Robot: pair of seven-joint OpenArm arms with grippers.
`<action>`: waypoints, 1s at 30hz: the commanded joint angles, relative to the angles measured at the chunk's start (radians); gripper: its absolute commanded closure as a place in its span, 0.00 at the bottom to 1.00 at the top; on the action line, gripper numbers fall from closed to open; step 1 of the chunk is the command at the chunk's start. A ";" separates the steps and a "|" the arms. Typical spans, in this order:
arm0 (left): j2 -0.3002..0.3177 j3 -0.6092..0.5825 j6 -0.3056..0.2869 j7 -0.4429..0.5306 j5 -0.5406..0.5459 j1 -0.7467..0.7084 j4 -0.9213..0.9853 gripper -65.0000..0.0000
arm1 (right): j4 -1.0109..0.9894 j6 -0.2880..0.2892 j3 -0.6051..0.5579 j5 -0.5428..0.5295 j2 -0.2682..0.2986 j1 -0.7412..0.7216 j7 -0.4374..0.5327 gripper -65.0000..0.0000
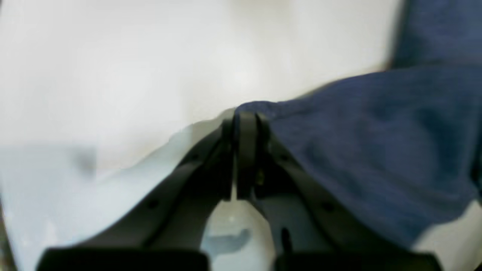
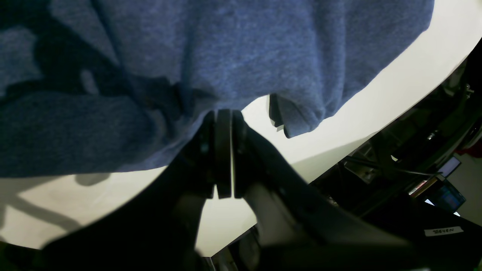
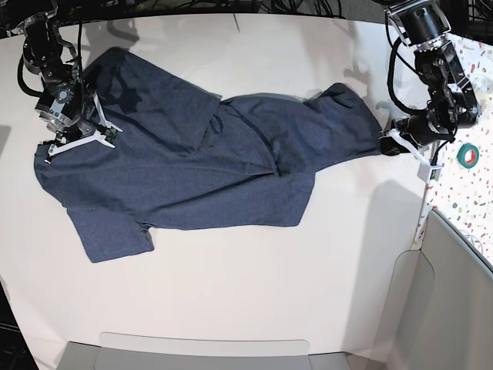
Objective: Layout the t-shirt on the table in an organized manner, then fold the t-shirt properly
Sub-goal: 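Regrasp the sleeve end with the left gripper while right holds the shirt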
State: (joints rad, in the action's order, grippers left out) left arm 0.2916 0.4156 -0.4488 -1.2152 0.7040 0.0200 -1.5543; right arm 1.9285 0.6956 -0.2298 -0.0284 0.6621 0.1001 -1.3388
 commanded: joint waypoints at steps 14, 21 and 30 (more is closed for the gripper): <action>0.234 0.004 -0.002 0.021 0.521 -0.035 -0.243 0.99 | -0.027 0.003 0.008 0.045 0.017 -0.081 -0.003 1.00; 0.326 -0.007 0.000 0.019 0.721 -0.130 -0.300 0.99 | -0.077 0.003 0.007 0.130 0.003 -0.092 0.066 1.00; 0.255 -0.005 0.005 -0.008 0.492 -0.131 -0.027 0.64 | -0.080 0.003 0.005 0.130 -0.025 -0.084 0.068 1.00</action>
State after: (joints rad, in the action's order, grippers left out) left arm 0.5247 0.4030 -0.4400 -1.2503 1.1778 -0.1280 -1.5627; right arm 1.8343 0.6952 -0.2337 0.0799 0.6170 0.0280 -1.2659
